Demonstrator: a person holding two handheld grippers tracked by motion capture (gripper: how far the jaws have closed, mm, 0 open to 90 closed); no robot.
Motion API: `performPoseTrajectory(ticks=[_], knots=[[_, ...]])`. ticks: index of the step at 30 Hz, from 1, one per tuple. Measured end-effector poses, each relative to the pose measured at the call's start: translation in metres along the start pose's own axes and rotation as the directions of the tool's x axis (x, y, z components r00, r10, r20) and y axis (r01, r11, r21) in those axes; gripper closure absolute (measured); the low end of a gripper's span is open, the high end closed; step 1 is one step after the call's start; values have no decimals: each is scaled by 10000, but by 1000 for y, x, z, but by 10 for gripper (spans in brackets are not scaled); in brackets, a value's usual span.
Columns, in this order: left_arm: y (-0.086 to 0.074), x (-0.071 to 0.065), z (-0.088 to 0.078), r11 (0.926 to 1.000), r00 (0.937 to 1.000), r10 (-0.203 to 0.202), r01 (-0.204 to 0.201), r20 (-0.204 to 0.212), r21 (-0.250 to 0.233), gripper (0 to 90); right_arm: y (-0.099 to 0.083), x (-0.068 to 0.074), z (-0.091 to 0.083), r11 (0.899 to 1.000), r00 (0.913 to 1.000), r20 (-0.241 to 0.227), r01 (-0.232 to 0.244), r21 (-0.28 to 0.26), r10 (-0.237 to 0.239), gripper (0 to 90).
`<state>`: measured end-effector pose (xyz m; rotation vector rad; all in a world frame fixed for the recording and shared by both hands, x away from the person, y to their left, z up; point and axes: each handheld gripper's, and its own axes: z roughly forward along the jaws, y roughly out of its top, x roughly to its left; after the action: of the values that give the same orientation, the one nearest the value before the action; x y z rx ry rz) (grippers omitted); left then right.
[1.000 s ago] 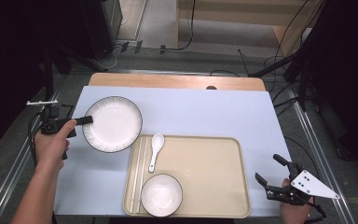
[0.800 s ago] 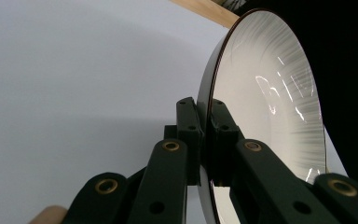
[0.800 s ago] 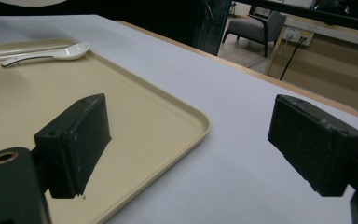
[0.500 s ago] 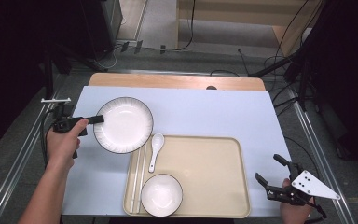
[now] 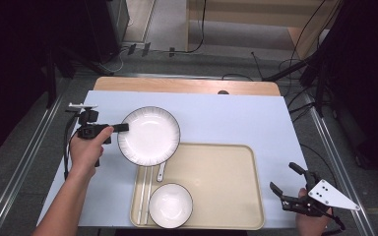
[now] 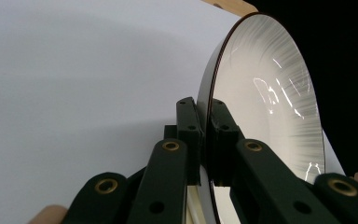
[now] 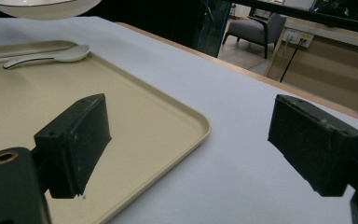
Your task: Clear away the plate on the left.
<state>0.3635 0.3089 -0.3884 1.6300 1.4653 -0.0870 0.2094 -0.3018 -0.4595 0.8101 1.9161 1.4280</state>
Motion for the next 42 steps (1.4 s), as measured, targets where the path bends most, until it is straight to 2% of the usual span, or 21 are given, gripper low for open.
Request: performPoseTrajectory(ticks=[13,26,42], knots=[[-6,-23,35,9975,9990,384,-398,246,590,868,1,0,1,10000,10000,-85,-24,-34,23,130],[-9,-42,60,9949,9964,559,-610,645,804,867,2,2,3,10000,9999,-164,-13,-54,13,130],[-17,-74,97,9853,9899,923,-1064,1079,1333,866,2,2,2,9999,9998,-183,-54,-141,51,130]])
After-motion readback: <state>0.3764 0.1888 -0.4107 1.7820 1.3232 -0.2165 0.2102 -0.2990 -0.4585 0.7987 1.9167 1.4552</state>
